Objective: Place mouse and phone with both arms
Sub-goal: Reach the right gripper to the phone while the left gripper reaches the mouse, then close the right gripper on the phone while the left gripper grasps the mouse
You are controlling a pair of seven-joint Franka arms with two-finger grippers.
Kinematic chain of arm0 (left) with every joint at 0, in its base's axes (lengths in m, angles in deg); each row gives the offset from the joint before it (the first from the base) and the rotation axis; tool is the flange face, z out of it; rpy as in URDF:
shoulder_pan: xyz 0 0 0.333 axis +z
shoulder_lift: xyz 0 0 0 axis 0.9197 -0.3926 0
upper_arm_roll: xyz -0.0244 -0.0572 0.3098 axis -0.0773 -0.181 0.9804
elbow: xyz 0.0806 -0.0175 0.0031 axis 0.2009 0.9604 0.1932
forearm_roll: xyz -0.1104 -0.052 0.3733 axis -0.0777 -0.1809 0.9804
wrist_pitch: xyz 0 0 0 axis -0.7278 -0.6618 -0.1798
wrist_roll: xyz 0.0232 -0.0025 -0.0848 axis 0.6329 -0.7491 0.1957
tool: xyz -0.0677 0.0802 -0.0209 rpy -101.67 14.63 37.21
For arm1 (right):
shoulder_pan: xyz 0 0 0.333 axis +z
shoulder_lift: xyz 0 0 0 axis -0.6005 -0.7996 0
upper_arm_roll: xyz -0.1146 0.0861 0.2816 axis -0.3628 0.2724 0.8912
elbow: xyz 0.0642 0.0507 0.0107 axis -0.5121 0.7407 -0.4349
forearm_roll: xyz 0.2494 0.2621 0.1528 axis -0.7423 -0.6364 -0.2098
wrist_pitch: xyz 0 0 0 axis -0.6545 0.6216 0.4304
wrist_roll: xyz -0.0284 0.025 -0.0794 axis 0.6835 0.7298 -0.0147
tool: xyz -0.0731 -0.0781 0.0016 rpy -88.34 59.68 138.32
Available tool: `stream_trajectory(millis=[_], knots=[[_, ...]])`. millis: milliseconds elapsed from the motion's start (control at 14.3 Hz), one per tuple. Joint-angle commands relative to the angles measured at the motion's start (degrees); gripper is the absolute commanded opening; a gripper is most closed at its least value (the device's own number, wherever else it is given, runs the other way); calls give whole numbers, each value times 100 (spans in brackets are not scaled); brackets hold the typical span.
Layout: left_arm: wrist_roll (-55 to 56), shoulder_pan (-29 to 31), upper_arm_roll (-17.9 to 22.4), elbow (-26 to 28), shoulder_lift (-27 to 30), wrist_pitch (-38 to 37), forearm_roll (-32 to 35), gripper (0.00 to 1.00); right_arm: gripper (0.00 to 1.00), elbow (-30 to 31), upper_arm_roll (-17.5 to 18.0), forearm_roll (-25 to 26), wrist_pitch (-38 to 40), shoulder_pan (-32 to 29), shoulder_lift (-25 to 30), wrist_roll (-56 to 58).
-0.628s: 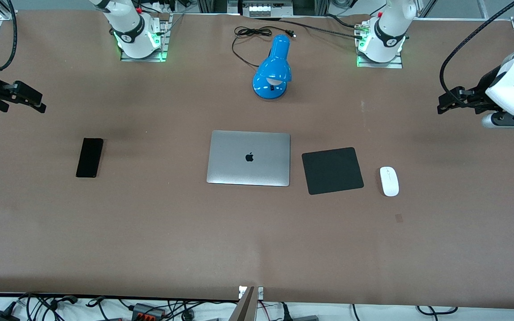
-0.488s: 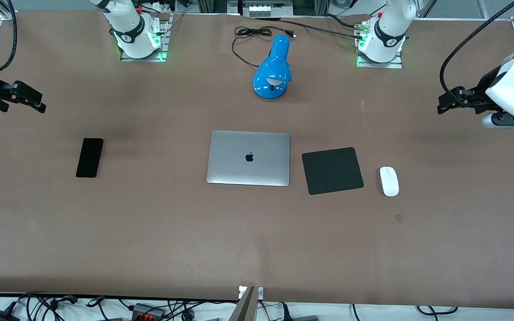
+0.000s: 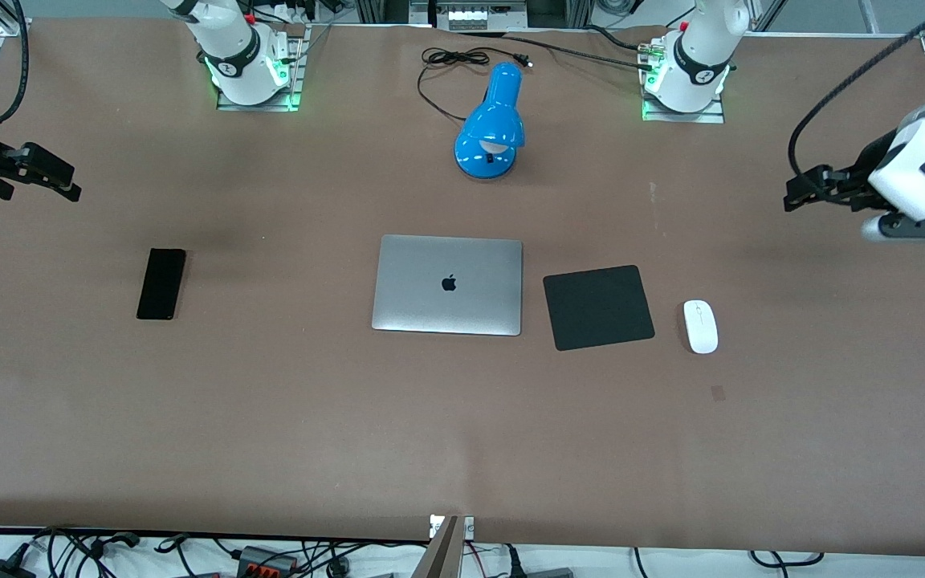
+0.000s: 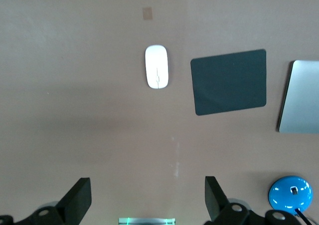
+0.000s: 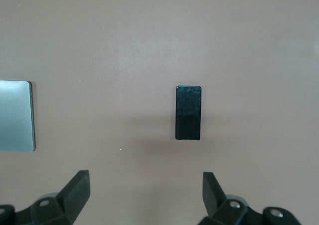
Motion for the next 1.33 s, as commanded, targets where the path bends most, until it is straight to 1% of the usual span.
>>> stream_trajectory(millis=[0, 140, 279, 349, 488, 558, 698, 837, 977, 1256], knots=[[-89, -21, 15, -346, -390, -258, -99, 100, 100, -11, 53, 54, 20, 10, -157, -35], [-107, -3, 24, -355, -531, -206, -12, 100, 100, -11, 53, 71, 19, 19, -324, 0], [-107, 23, 59, -433, -951, -162, -64, 100, 100, 16, 53, 220, -33, 19, -596, -44], [-107, 23, 68, -626, -1249, -109, -56, 100, 100, 50, 53, 378, -129, 28, -737, -53], [-134, 49, 77, -960, -1690, 110, -38, 100, 100, 295, 45, 432, -593, -16, -966, -53], [-116, -3, 94, -961, -1892, 328, -20, 100, 100, 427, 36, 432, -796, -42, -1054, -53], [-64, 14, 68, -918, -2515, 1284, 268, 100, 100, 674, 18, 432, -1235, -95, -1273, -53], [-55, -99, 85, -900, -3034, 1804, 366, 100, 100, 806, 9, 432, -1587, -165, -1545, -53], [-133, -56, 77, -891, -3526, 2253, 603, 100, 100, 894, 9, 432, -1833, -297, -1940, -53], [-134, -144, 68, -794, -3713, 2273, 604, 100, 100, 1149, 1, 441, -2913, -613, -2688, -53]])
